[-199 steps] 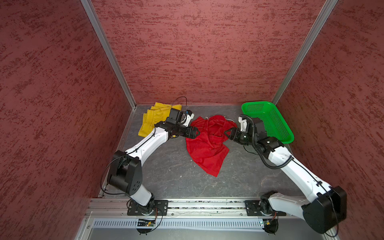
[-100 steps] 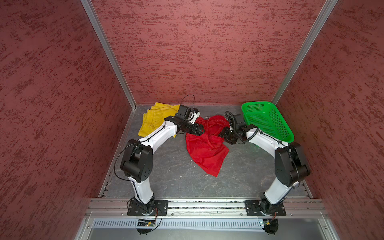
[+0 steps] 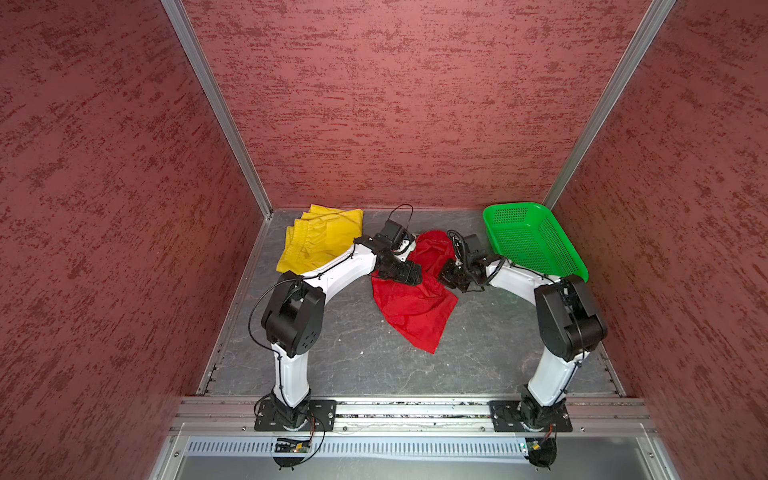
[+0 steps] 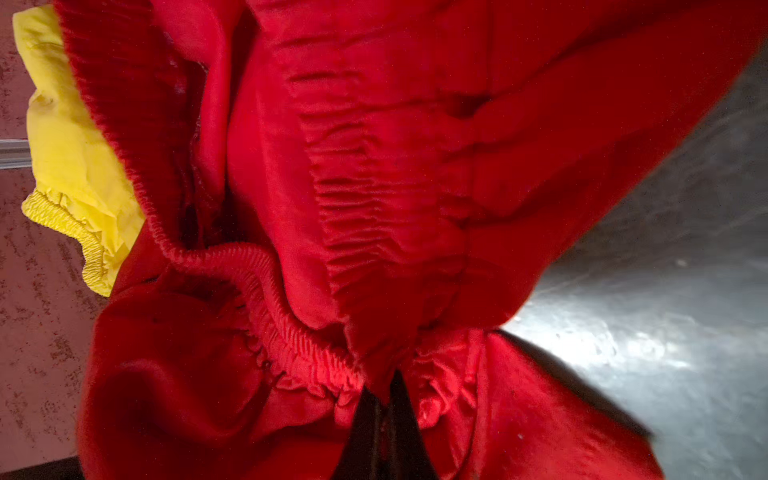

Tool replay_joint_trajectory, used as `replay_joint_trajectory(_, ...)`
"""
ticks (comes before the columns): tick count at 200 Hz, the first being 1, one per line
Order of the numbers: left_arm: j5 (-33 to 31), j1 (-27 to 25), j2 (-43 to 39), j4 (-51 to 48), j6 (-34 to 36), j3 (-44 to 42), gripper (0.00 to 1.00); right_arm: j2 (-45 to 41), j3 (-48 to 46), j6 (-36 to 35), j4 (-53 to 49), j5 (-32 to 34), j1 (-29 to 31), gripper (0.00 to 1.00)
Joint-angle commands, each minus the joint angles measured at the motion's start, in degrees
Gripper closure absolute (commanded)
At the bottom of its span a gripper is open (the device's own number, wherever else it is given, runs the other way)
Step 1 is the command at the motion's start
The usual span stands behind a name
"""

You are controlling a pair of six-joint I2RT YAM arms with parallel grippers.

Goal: Fold and stack the shorts
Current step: 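Grasp the red shorts waistband with the left gripper near the right gripper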

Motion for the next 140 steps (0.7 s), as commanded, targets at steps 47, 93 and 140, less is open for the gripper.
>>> replay_joint_trajectory(47,-2.45,-0.77,5.85,-1.9,-8.26,5.84,0.17,-9.87,-6.34,3.88,11.19,-5.0,-0.15,1.0)
replay_joint_trajectory(93,-3.1,0.95,5.76,-2.61,-9.13,4.61,0.51,-12.68,-7.75,3.27,9.1,-4.69,-0.29,1.0)
replay_joint_trajectory(140,3.13,8.79,-6.76,6.77,-6.11,-13.24,0.8,-14.48,-10.39,3.33,6.71,-3.8,-2.73,1.0)
